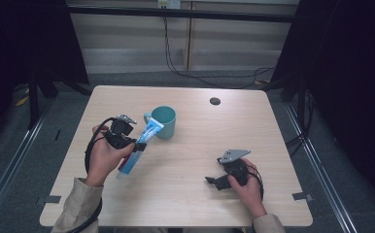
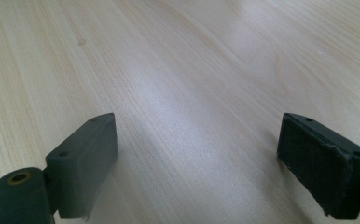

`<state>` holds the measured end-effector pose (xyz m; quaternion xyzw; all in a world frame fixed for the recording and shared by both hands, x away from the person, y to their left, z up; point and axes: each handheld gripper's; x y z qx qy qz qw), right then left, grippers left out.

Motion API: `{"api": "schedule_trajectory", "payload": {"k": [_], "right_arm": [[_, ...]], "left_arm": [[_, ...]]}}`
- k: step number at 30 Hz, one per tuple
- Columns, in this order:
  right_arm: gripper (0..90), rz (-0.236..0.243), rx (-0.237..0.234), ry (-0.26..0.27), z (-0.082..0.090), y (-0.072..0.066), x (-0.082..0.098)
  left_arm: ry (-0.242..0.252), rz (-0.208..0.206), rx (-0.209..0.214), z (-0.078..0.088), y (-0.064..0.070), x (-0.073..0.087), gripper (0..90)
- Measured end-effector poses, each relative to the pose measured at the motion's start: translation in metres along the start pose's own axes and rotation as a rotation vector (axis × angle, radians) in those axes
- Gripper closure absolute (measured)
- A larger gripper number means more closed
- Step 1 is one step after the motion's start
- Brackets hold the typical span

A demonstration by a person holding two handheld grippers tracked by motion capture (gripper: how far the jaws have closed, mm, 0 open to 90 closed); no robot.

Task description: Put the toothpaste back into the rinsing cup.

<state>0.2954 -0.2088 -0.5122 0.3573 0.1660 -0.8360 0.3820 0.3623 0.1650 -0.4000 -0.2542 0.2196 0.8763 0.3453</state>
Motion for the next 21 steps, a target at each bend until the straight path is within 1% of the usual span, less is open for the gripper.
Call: {"api": "schedule_trajectory", "payload": {"k": [2,3,4,5,10,11,12,14,16,21], "right_arm": [[11.6,0.0,0.0,0.0,0.0,0.0,0.0],[11.6,0.0,0.0,0.0,0.0,0.0,0.0],[11.6,0.0,0.0,0.0,0.0,0.0,0.0],[11.6,0.0,0.0,0.0,0.0,0.0,0.0],[11.6,0.0,0.0,0.0,0.0,0.0,0.0],[11.6,0.0,0.0,0.0,0.0,0.0,0.0],[11.6,0.0,0.0,0.0,0.0,0.0,0.0],[11.6,0.0,0.0,0.0,0.0,0.0,0.0],[11.6,0.0,0.0,0.0,0.0,0.0,0.0],[11.6,0.0,0.0,0.0,0.0,0.0,0.0]], "left_arm": [[0.014,0.019,0.001,-0.0008,-0.0005,0.0003,73.0],[0.014,0.019,0.001,-0.0008,-0.0005,0.0003,73.0],[0.025,0.026,-0.001,-0.0007,-0.0011,0.0004,73.0],[0.029,0.025,-0.007,-0.0005,-0.0013,0.0002,73.0],[0.071,0.023,-0.009,0.0015,-0.0002,-0.0022,73.1],[0.082,0.027,-0.013,0.002,0.0005,-0.0033,73.0],[0.082,0.027,-0.013,0.002,0.0005,-0.0033,73.0],[0.104,0.028,-0.015,0.0025,0.0011,-0.0049,73.1],[0.107,0.023,-0.019,0.0031,0.001,-0.0055,73.1],[0.156,0.038,-0.014,0.0041,0.0016,-0.0087,73.1]]}}
Point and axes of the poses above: each handheld gripper's, and its own axes: z roughly backward along the jaws, x roughly out of its underside, y roughly to its right, and after that the axes turned 2 degrees about x, right-handed
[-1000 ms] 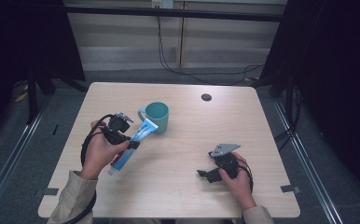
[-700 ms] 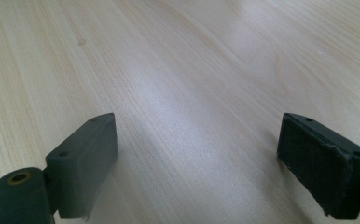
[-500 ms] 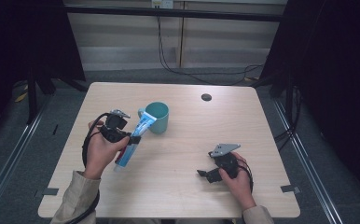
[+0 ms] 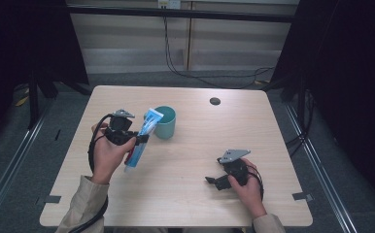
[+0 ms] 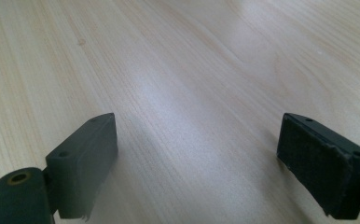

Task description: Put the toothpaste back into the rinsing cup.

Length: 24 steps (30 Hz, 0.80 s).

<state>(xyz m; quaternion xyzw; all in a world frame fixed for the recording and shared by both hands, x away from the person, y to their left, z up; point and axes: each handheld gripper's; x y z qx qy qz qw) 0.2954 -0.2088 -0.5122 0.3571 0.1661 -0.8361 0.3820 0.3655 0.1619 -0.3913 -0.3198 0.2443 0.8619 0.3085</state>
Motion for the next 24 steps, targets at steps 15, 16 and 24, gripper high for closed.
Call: {"api": "schedule_trajectory", "payload": {"k": [15,16,24], "right_arm": [[11.6,0.002,-0.001,-0.001,0.0,0.0,0.0],[11.6,0.002,-0.001,-0.001,0.0,0.0,0.0],[11.6,0.002,0.0,-0.001,0.0,0.0,0.0]], "left_arm": [[0.11,0.002,-0.027,0.002,0.002,-0.009,73.1],[0.118,0.004,-0.029,0.002,0.002,-0.01,73.0],[0.154,0.009,-0.045,0.002,0.005,-0.017,73.1]]}}
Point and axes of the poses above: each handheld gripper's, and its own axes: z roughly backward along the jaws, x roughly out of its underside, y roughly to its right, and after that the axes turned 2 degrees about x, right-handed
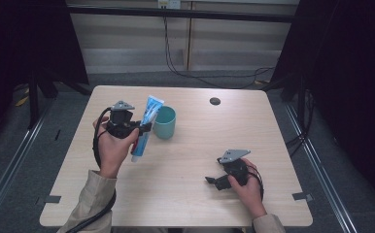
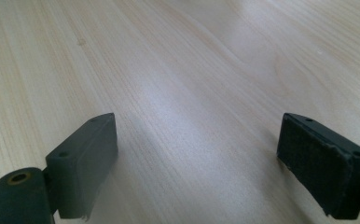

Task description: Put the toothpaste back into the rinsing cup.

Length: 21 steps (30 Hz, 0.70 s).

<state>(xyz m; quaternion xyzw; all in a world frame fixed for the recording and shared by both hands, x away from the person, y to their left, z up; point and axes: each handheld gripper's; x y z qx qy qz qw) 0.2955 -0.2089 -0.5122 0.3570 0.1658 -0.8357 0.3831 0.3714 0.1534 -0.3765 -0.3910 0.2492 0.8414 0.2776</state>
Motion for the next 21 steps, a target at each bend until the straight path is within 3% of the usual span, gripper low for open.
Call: {"api": "schedule_trajectory", "payload": {"k": [21], "right_arm": [[11.6,0.0,0.0,0.0,0.0,0.0,0.0]], "left_arm": [[0.093,0.01,-0.031,-0.003,0.007,-0.018,73.0]]}}
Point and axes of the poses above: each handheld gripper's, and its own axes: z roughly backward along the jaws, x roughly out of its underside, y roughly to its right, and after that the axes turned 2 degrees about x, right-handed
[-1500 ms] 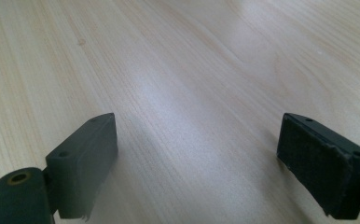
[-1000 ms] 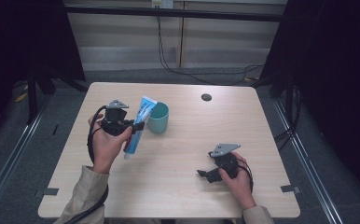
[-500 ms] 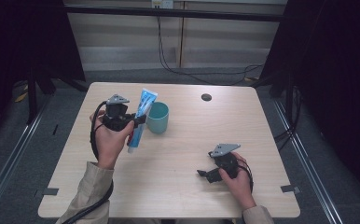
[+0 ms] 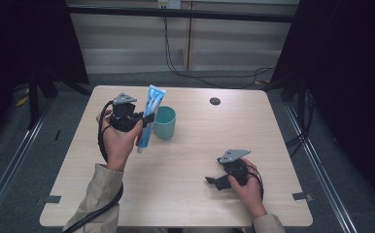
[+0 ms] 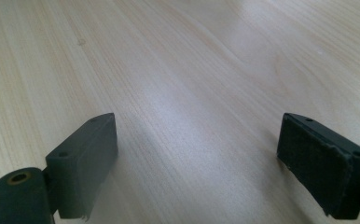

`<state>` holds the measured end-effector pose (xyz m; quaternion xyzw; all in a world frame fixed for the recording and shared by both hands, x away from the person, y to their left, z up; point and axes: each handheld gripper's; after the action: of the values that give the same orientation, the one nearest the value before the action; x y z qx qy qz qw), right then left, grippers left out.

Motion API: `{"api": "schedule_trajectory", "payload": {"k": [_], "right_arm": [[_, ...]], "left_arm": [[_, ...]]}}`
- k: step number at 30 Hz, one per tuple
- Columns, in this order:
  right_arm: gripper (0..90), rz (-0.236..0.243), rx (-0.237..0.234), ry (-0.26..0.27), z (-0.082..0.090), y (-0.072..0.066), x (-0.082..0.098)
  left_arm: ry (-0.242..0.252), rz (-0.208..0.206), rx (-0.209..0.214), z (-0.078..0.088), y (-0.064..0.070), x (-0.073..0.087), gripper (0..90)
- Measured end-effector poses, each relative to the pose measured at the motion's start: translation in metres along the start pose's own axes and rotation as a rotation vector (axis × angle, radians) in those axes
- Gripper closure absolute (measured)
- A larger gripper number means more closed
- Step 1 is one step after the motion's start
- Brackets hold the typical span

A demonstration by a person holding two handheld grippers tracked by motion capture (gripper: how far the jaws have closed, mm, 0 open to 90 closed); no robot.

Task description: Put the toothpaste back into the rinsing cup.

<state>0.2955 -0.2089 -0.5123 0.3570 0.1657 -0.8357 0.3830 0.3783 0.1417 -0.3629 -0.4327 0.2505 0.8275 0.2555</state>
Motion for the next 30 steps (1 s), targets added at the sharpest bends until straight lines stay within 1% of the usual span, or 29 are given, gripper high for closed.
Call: {"api": "schedule_trajectory", "payload": {"k": [9,13,16,23,30], "right_arm": [[11.6,0.0,0.0,0.0,0.0,0.0,0.0],[11.6,0.0,0.001,0.0,0.0,0.0,0.0],[11.6,0.001,0.002,0.0,0.0,0.0,0.0],[11.6,0.001,0.002,0.0,0.0,0.0,0.0],[11.6,-0.001,0.002,0.001,0.0,0.0,0.0]], "left_arm": [[0.022,0.006,-0.004,-0.005,0.003,-0.005,73.0],[0.022,0.005,-0.005,-0.006,0.003,-0.008,73.0],[0.03,0.007,-0.012,-0.007,0.003,-0.01,73.0],[0.043,0.009,-0.006,-0.011,0.003,-0.018,73.0],[0.055,0.009,-0.003,-0.016,0.003,-0.021,73.0]]}}
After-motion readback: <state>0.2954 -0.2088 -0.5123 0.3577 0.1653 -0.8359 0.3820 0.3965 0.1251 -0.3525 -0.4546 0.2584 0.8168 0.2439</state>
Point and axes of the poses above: each handheld gripper's, and its own axes: z roughly backward along the jaws, x roughly out of its underside, y roughly to its right, and after that the axes turned 2 degrees about x, right-handed
